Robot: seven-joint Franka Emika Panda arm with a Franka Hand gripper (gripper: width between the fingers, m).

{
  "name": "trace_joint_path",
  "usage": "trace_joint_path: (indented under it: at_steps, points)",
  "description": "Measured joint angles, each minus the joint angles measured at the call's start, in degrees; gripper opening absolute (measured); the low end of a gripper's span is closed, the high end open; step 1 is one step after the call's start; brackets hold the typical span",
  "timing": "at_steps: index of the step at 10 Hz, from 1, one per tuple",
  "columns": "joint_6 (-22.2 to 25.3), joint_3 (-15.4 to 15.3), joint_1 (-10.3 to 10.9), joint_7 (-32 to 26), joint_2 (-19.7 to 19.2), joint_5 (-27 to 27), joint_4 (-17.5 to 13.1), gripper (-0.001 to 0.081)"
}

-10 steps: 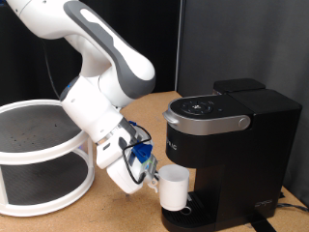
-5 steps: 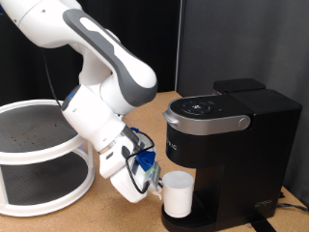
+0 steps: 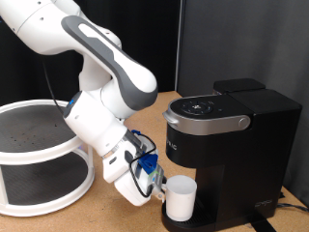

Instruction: Make a cup of coffee with the keurig machine

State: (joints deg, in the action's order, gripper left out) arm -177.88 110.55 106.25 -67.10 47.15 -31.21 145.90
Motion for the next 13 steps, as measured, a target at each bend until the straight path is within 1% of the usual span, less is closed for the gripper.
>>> trace_joint_path:
  at_steps: [1,2,3,4,5,6,7,9,11,13]
  points:
    - [0.10,-0.03,-0.11,0.00,0.08,0.00,0.14,0.0331]
    - [0.60,-0.34,-0.72,0.00,-0.03,0.00,0.52,0.0514]
    - [2.33,-1.25,-2.31,0.00,-0.64,0.03,1.23,0.0514]
    - [4.97,-2.76,-4.88,0.00,-2.09,0.14,2.33,0.0650]
    - [8.53,-4.54,-7.94,0.02,-4.04,0.36,3.43,0.0774]
    - [12.48,-6.40,-11.18,0.24,-6.16,0.53,4.33,0.0774]
    - [16.00,-8.49,-14.62,0.72,-8.30,0.64,5.20,0.0797]
    - [21.35,-13.40,-22.04,2.30,-12.38,0.74,6.90,0.0803]
    - [25.19,-19.76,-30.83,4.06,-15.39,0.89,8.55,0.0803]
    - [27.23,-26.71,-40.01,4.62,-15.82,0.94,10.52,0.0803]
